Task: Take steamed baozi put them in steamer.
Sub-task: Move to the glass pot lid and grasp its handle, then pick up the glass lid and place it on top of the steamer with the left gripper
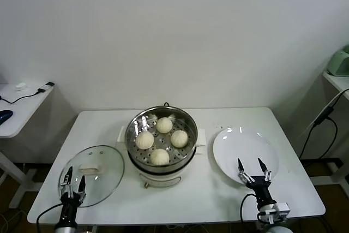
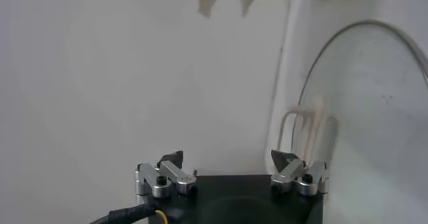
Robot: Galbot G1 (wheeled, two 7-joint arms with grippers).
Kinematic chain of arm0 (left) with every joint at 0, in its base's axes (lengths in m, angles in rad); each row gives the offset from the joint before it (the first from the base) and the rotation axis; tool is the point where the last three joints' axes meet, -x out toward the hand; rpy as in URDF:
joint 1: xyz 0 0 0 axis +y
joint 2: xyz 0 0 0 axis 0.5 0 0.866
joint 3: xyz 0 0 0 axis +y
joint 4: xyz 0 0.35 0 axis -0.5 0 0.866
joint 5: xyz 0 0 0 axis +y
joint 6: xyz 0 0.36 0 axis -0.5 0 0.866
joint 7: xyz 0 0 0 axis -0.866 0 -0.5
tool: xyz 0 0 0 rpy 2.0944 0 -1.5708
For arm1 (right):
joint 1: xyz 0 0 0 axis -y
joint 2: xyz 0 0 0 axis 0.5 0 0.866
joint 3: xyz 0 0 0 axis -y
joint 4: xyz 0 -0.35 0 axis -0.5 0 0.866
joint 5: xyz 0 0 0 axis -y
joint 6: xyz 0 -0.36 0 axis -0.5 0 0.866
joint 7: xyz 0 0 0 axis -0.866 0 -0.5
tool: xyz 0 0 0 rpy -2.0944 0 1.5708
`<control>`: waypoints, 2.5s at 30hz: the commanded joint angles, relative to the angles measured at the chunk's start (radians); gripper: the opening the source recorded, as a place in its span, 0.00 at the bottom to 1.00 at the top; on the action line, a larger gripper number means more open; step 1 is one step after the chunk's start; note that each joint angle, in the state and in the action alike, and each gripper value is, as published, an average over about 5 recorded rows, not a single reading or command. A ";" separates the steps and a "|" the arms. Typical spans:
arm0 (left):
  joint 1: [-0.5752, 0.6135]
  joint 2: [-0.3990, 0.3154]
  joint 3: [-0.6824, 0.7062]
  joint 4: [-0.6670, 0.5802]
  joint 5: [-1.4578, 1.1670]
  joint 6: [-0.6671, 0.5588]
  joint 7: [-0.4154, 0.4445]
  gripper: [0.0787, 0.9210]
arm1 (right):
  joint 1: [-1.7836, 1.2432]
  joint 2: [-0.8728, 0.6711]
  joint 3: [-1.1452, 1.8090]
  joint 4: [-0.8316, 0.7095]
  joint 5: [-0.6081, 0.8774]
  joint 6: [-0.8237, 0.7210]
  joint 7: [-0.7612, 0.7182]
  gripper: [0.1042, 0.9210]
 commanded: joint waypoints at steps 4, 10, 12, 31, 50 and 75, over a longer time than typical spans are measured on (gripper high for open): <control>-0.087 0.025 0.015 0.101 0.149 0.025 0.012 0.88 | -0.016 0.015 0.003 0.016 -0.014 -0.004 -0.002 0.88; -0.132 0.041 0.028 0.150 0.132 0.029 0.032 0.88 | -0.021 0.011 0.009 0.024 -0.011 -0.007 -0.002 0.88; -0.142 0.047 0.031 0.160 0.122 0.030 0.034 0.88 | -0.019 0.011 0.011 0.024 -0.011 -0.008 -0.001 0.88; -0.204 0.037 0.053 0.229 0.095 0.043 0.032 0.80 | -0.001 0.018 -0.005 0.021 -0.034 -0.016 0.004 0.88; -0.203 0.024 0.041 0.215 0.070 0.033 0.013 0.16 | -0.004 0.020 -0.021 0.035 -0.047 -0.014 0.013 0.88; -0.085 0.217 -0.035 -0.556 -0.189 0.432 0.593 0.06 | -0.038 0.012 0.007 0.108 -0.096 -0.034 0.012 0.88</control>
